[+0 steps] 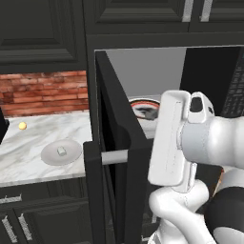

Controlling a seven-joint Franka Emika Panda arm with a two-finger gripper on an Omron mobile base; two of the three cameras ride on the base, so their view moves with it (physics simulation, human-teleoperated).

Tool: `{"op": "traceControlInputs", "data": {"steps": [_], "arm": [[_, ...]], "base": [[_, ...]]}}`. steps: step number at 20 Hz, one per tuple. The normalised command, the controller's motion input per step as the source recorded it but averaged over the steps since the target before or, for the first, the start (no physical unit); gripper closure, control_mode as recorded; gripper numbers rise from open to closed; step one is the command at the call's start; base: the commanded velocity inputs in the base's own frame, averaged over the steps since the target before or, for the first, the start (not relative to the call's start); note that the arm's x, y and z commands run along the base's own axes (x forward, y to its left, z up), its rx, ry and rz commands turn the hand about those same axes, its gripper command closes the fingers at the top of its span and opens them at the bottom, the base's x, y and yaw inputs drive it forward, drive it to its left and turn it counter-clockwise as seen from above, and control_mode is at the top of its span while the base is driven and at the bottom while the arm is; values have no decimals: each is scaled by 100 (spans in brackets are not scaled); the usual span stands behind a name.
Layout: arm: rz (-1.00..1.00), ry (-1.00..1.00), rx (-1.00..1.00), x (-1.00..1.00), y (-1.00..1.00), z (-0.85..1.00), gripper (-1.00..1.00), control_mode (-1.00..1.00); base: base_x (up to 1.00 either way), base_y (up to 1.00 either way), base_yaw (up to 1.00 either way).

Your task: Pick the marshmallow from the counter and place it in the microwave. Then turn on the microwave.

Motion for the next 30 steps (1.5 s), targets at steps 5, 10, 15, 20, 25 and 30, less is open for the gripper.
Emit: {"op": "traceControlInputs", "data": {"steps": [5,10,15,20,25,30], "arm": [[10,1,0,-2,-14,0,-100,-100],[9,0,0,-6,-21,0,-100,-100],[6,0,0,-3,-31,0,-100,-100],[3,0,1,0,-41,0,-100,-100],[3,0,5,0,-52,0,-100,-100],[3,0,4,0,-49,0,-100,-100]], "base": [[0,0,0],[0,0,0],[0,0,0],[0,0,0],[0,0,0],[0,0,0]]}}
